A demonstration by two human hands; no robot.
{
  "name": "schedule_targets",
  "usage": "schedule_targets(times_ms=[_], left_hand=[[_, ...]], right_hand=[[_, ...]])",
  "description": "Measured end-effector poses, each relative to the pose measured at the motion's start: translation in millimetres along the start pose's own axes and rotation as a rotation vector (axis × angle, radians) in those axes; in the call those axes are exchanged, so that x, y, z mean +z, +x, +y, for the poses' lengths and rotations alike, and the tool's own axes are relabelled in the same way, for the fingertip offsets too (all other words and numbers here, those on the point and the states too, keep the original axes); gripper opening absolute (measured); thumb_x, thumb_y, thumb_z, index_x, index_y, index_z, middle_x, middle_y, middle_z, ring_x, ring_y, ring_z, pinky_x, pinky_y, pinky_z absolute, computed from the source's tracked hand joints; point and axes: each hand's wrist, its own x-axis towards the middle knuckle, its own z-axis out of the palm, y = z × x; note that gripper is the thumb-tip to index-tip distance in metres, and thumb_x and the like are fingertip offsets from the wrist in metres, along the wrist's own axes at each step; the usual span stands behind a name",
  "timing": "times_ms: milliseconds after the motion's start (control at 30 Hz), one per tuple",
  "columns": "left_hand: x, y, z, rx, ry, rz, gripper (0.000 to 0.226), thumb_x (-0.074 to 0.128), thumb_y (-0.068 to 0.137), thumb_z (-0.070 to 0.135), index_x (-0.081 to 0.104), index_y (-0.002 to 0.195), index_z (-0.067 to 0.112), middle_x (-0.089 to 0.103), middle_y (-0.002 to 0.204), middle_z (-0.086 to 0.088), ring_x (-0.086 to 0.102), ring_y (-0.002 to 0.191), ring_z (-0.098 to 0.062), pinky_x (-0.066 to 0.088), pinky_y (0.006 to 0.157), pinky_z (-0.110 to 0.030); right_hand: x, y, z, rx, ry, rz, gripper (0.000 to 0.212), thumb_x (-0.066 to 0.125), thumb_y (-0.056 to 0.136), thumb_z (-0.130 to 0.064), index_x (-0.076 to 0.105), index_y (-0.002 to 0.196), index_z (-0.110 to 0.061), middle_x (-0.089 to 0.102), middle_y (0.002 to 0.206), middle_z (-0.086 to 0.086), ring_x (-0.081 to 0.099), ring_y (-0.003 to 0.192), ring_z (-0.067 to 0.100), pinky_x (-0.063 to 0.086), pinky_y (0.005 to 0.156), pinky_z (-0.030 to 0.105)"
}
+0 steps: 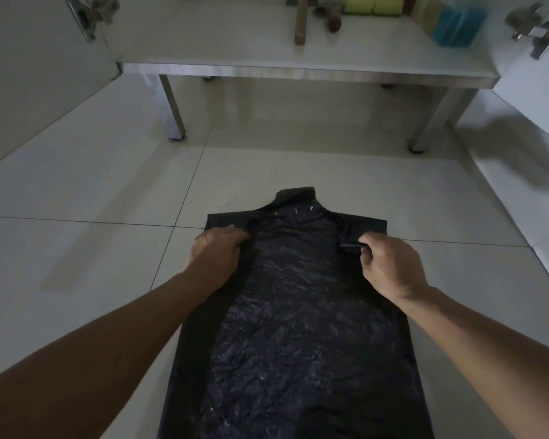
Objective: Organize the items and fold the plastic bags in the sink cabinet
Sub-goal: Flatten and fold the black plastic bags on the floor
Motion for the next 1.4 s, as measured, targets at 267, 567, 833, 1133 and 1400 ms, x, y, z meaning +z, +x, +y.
schedule_targets(times_ms=[267,567,833,1133,1400], left_hand=[[-6,-44,-17,0.005,0.021,-0.149,0.035,0.052,0.076,0.019,0.075,0.101,0.014,0.071,0.114,-0.005,0.065,0.107,-0.027,0.049,0.094,-0.044],[-3,-51,-1,0.001,0.039,-0.138,0.069,0.031,0.09,0.057,0.047,0.138,0.01,0.037,0.149,-0.01,0.033,0.137,-0.028,0.027,0.114,-0.048],[25,-54,-9,-0.113,-0.042,-0.163,0.048,0.048,0.093,0.026,0.052,0.134,0.001,0.045,0.145,-0.016,0.039,0.137,-0.033,0.026,0.112,-0.044],[2,-64,4,-0.071,0.044,0.025,0.041,0.045,0.083,0.034,0.076,0.097,0.01,0.071,0.113,-0.007,0.062,0.114,-0.025,0.047,0.1,-0.044],[-7,-62,15,-0.007,0.055,0.088,0.052,0.038,0.092,0.045,0.066,0.109,0.005,0.063,0.12,-0.013,0.052,0.122,-0.031,0.037,0.106,-0.051]], right_hand=[[2,-40,6,0.012,-0.023,-0.172,0.015,0.069,0.074,-0.01,0.069,0.09,-0.009,0.071,0.092,0.005,0.067,0.075,0.03,0.057,0.066,0.037],[0,-36,-12,0.051,-0.077,-0.139,0.052,0.055,0.09,-0.046,0.052,0.125,-0.009,0.039,0.149,0.016,0.039,0.137,0.034,0.035,0.112,0.046],[15,-36,-4,0.038,-0.106,-0.17,0.021,0.066,0.08,0.002,0.072,0.098,-0.006,0.073,0.094,0.012,0.07,0.085,0.035,0.06,0.07,0.043],[-16,-59,-9,-0.047,-0.115,-0.018,0.012,0.057,0.071,-0.018,0.063,0.067,-0.008,0.065,0.072,0.004,0.063,0.068,0.026,0.055,0.074,0.042],[-14,-55,-16,0.039,-0.066,-0.104,0.054,0.033,0.085,-0.054,0.066,0.098,-0.015,0.051,0.142,0.012,0.039,0.138,0.031,0.028,0.113,0.057]])
